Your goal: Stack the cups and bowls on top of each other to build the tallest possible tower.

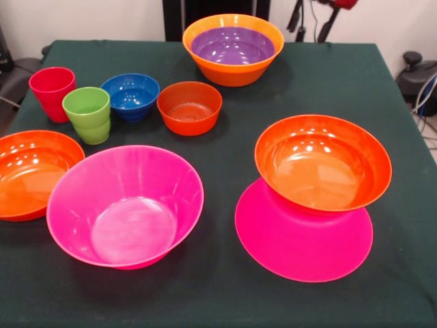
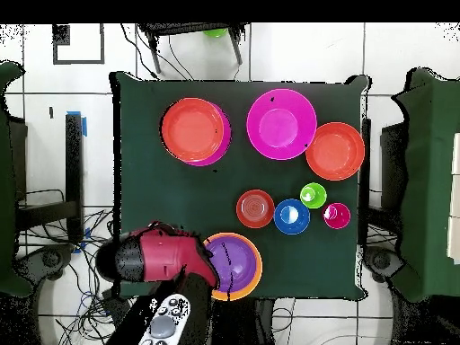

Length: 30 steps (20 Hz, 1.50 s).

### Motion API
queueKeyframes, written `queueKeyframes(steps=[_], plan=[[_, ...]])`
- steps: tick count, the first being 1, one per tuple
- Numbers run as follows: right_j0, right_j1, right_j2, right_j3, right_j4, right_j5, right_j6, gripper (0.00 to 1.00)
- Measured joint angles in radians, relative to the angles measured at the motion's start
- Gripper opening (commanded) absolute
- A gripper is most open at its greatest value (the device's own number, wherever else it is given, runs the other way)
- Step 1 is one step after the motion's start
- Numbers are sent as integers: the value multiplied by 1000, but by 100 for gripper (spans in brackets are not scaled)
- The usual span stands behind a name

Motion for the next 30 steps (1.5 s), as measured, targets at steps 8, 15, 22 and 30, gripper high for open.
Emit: queueKeyframes(steps=[8,15,22,30], plan=[[-56,100,-1,81,1,-238,0,100],[-81,173,-1,151,1,-332,0,100],[-89,183,-1,178,1,-338,0,100],[-93,190,-1,197,1,-338,0,100]])
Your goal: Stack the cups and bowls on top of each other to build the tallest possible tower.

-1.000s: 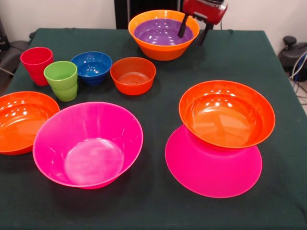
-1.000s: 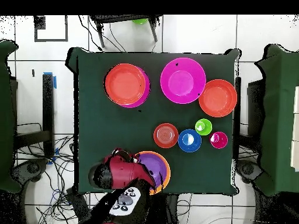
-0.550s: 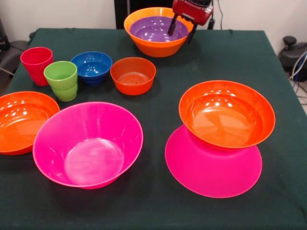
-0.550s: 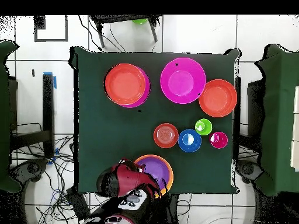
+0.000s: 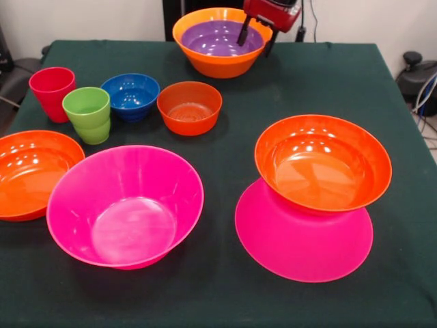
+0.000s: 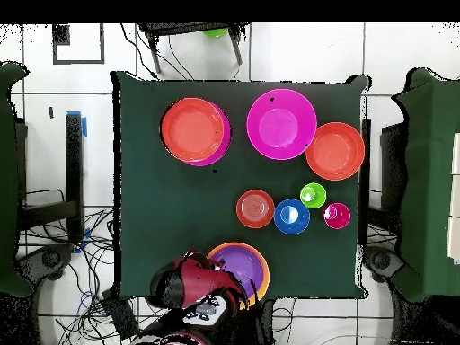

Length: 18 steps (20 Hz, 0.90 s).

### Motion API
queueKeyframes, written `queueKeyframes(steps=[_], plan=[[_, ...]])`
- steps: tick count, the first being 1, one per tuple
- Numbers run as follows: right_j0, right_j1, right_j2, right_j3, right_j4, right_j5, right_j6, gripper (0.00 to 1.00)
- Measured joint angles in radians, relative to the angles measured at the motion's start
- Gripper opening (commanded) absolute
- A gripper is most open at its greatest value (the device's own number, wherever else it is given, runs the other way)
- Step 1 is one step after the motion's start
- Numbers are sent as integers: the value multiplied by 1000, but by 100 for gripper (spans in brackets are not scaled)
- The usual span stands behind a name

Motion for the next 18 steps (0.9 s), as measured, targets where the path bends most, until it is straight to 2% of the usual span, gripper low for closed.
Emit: queueKeyframes(steps=[4,5,18], plan=[[-13,10,3,0,-1,0,0,100],[-17,12,4,0,-2,0,0,0],[-24,10,5,8,-12,1,0,0]])
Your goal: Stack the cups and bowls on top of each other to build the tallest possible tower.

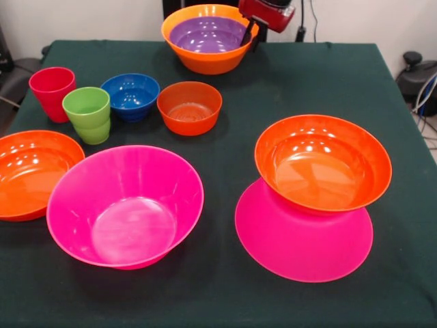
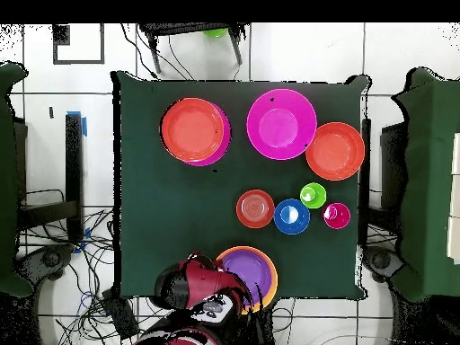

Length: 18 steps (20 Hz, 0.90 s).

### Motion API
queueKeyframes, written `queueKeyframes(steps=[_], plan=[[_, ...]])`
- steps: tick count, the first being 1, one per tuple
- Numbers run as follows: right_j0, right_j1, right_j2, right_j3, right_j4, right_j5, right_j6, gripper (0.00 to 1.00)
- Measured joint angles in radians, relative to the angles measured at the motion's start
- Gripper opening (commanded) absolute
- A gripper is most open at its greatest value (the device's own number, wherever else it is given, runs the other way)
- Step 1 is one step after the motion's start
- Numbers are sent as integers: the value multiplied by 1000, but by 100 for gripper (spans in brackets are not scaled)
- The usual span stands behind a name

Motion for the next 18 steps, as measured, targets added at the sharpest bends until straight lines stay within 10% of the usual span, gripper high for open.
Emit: queueKeyframes(steps=[8,18], plan=[[30,-27,-13,1,0,44,0,0],[158,-145,-48,-38,-1,320,0,0]])
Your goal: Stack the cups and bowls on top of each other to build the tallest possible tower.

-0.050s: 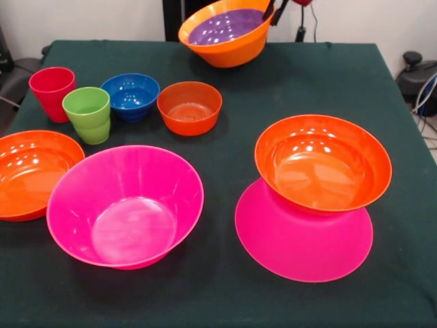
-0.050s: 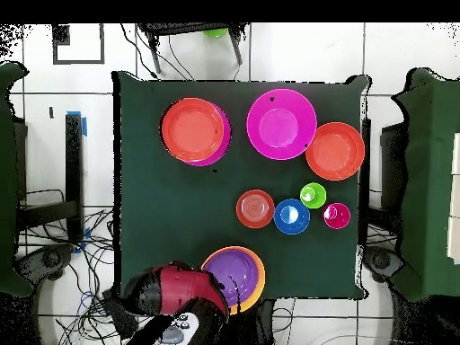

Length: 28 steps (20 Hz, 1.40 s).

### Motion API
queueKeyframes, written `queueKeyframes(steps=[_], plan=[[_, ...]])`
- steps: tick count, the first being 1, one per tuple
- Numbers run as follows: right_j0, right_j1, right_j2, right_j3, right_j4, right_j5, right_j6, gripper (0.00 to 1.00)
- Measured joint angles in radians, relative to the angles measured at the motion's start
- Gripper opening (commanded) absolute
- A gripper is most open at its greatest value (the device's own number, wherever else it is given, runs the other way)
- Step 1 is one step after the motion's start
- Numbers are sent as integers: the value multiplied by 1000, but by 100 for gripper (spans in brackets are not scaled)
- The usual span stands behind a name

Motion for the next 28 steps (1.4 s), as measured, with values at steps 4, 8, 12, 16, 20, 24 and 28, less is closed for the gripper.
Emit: queueKeyframes(steps=[4,8,12,16,20,24,28], plan=[[21,-32,-1,-30,0,74,0,0],[44,-57,-5,-86,-1,142,0,0],[62,-59,-11,-141,-1,178,0,0],[75,-59,-15,-216,-1,226,0,0],[81,-54,-21,-315,-2,298,0,0],[91,-46,-29,-411,-2,387,0,0],[109,-50,-38,-501,-3,526,0,0]])
